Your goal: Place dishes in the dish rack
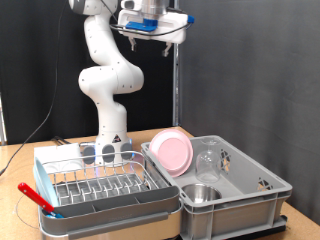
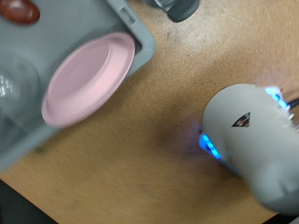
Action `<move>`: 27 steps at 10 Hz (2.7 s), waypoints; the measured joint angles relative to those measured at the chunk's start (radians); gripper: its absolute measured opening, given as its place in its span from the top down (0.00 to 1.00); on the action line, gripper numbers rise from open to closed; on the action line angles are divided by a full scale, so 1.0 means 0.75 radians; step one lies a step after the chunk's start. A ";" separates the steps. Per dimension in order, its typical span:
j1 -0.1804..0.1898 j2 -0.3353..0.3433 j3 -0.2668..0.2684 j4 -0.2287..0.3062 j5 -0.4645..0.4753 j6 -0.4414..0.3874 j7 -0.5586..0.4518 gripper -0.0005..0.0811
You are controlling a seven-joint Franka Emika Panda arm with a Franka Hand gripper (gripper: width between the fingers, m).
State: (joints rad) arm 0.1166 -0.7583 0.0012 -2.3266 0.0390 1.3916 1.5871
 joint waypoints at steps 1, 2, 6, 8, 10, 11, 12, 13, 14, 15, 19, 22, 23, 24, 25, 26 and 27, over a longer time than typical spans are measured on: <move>0.045 0.001 0.006 -0.002 -0.018 -0.011 -0.123 0.00; 0.082 0.005 0.018 -0.009 -0.065 -0.012 -0.232 0.00; 0.134 0.051 0.040 -0.028 -0.136 0.008 -0.484 0.00; 0.188 0.049 -0.019 -0.010 -0.115 -0.010 -0.779 0.00; 0.229 0.060 -0.044 0.009 -0.182 -0.005 -1.074 0.00; 0.258 0.083 -0.056 0.018 -0.219 -0.003 -1.208 0.00; 0.251 0.082 -0.054 0.016 -0.203 -0.003 -1.159 0.00; 0.259 0.080 -0.056 0.013 -0.197 -0.003 -1.215 0.00; 0.284 0.077 -0.060 0.007 -0.197 -0.005 -1.346 0.00; 0.317 0.076 -0.060 0.002 -0.201 -0.005 -1.475 0.00; 0.382 0.080 -0.068 0.000 -0.251 -0.011 -1.825 0.00; 0.433 0.076 -0.131 -0.012 -0.195 0.014 -2.163 0.00; 0.459 0.068 -0.148 -0.036 -0.215 0.061 -2.302 0.00; 0.485 0.035 -0.150 -0.076 -0.239 0.104 -2.411 0.00; 0.477 0.036 -0.150 -0.075 -0.228 0.098 -2.370 0.00; 0.485 0.036 -0.166 -0.075 -0.174 0.118 -2.429 0.00; 0.508 0.035 -0.205 -0.073 -0.100 0.130 -2.542 0.00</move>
State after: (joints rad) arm 0.4978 -0.7321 -0.1524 -2.3816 -0.0360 1.4894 -0.3196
